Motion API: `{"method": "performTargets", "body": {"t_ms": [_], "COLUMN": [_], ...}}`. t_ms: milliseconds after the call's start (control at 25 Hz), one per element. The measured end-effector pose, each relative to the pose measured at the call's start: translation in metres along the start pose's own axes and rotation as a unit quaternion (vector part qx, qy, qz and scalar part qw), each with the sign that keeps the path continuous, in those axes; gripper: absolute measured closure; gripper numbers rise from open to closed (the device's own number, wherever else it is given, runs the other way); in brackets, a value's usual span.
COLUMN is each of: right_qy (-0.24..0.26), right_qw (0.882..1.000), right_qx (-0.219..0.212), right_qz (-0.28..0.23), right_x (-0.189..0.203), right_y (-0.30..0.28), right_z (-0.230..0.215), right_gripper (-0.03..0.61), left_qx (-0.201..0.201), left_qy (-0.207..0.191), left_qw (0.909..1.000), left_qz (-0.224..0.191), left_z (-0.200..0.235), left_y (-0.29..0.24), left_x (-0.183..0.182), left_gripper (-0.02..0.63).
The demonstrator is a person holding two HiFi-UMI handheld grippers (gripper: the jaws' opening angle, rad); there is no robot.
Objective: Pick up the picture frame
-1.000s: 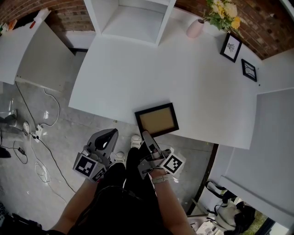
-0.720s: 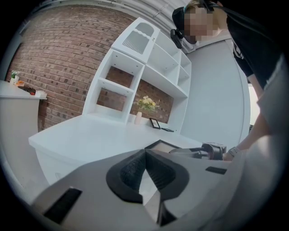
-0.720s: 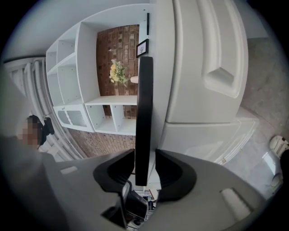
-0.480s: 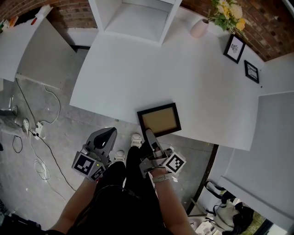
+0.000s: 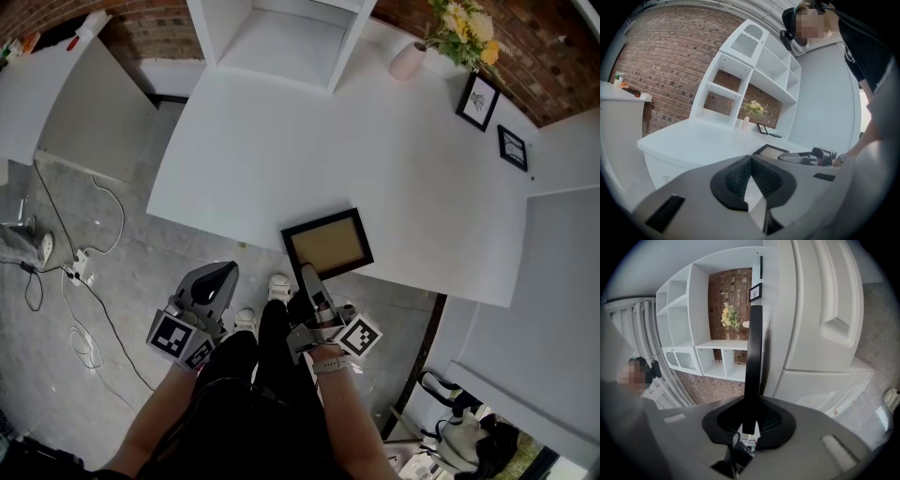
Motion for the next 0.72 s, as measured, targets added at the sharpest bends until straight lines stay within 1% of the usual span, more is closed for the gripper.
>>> {"method": "performTargets", "body": {"t_ms": [200, 400, 600, 720], "right_qy": [0.049, 0.081, 0.122, 0.137], "right_qw": [0.999, 0.997, 0.993, 0.990], "right_qx": [-0.002, -0.010, -0.009, -0.005], "right_qz": [0.002, 0.005, -0.005, -0.015], "right_x": [0.003, 0.006, 0.001, -0.002], "right_y": [-0.001, 0.001, 0.006, 0.012], "right_z": [0.011, 0.022, 0.034, 0.041], "right_gripper": [0.534, 0.534, 0.535, 0.535], "left_qx": [0.000, 0.002, 0.001, -0.001], "left_qy": [-0.005, -0.012, -0.019, -0.023], "left_qw": [1.0000, 0.9999, 0.9996, 0.9994], "left_qz": [-0.004, -0.011, -0.021, -0.027], "left_z": [0.001, 0.001, 0.001, 0.001], "left_y": [0.004, 0.008, 0.012, 0.016], "left_x": [-0.003, -0.008, -0.015, -0.020], "left_gripper": [0.611, 0.611, 0.611, 0.611]}}
Point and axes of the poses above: the fingertips, and each gripper's own axes: y backward along the fingers, z to its left, x out of its underside, the point moved 5 cm from there along y, backward along the fingers, and after that the axes turned 13 degrees about -y, right-handed, at the moved point
